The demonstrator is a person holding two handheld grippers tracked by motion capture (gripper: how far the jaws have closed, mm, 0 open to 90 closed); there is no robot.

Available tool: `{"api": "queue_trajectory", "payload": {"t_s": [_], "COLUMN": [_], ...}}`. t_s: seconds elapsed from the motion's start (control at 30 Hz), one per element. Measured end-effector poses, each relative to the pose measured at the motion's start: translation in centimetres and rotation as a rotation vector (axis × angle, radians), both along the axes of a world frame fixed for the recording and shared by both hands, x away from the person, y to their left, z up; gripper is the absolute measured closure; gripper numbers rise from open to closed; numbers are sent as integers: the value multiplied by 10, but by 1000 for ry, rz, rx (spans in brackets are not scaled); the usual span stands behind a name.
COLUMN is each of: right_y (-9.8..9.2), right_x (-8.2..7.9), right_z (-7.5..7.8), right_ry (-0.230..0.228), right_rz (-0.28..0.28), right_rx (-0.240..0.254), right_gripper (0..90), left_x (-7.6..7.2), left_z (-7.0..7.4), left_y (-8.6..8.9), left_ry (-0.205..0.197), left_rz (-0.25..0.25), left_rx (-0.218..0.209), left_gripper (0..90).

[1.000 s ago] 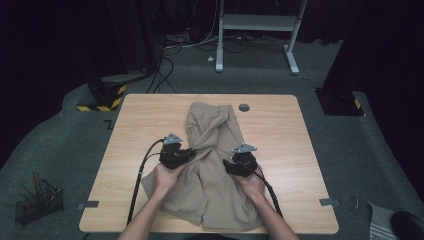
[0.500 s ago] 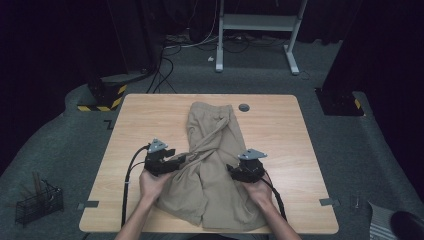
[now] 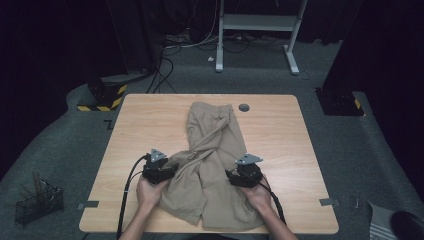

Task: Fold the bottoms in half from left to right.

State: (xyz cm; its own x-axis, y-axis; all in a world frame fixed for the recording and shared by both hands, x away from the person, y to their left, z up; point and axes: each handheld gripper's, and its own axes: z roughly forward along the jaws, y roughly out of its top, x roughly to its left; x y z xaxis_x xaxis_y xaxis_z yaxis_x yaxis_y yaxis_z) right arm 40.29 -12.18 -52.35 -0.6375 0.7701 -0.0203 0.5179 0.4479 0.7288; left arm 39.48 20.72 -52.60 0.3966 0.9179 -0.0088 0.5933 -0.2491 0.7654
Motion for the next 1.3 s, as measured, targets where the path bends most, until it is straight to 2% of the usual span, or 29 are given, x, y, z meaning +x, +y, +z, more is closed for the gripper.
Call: {"api": "queue_trajectory", "payload": {"t_s": [0.07, 0.2, 0.27, 0.3, 0.4, 0.5, 0.6, 0.67, 0.77, 0.8, 0.87, 0.93, 1.03, 1.13, 1.17, 1.2, 1.3], "right_y": [3, 10, 13, 15, 17, 17, 17, 16, 12, 10, 4, -1, -9, -11, -10, -9, -3], "right_x": [6, 23, 30, 32, 36, 36, 35, 33, 24, 19, 10, 0, -9, -8, -8, -8, -1], "right_z": [0, 0, 0, 0, 0, 0, 0, 0, 2, 4, 8, 11, 11, 3, 1, 1, 0], "right_ry": [-1, 0, 0, 3, 1, 2, 2, 6, -12, -23, -29, -32, -3, 40, 15, 9, -3], "right_rz": [-17, -58, -73, -84, -88, -88, -76, -69, -61, -58, -48, -33, -16, -15, -13, -16, -13], "right_rx": [0, 1, 1, 3, 2, 3, 3, 3, 34, 48, 64, 56, 34, 9, 3, 1, 3], "right_gripper": [381, 382, 382, 382, 382, 382, 381, 383, 392, 395, 396, 396, 395, 396, 399, 401, 403], "left_x": [6, 24, 33, 36, 45, 34, 15, 3, -13, -16, -19, -17, -14, -8, -6, -3, 9], "left_z": [0, 0, 1, 1, 5, 18, 37, 46, 45, 41, 28, 16, 8, 3, 1, 0, 1], "left_y": [0, 3, 6, 8, 19, 20, 13, 4, -13, -18, -29, -36, -40, -38, -37, -36, -34], "left_ry": [-2, -7, 1, 10, 77, 51, -8, -33, -36, -28, -8, 28, 34, 43, 46, 50, 30], "left_rz": [15, 40, 50, 50, 54, 20, -52, -114, -178, -189, -198, -200, -191, -170, -160, -148, -136], "left_rx": [21, 23, 5, -4, -82, -134, -189, -200, -231, -229, -189, -177, -151, -135, -129, -126, -73], "left_gripper": [530, 609, 691, 767, 859, 879, 881, 881, 880, 879, 876, 876, 876, 876, 877, 877, 879]}}
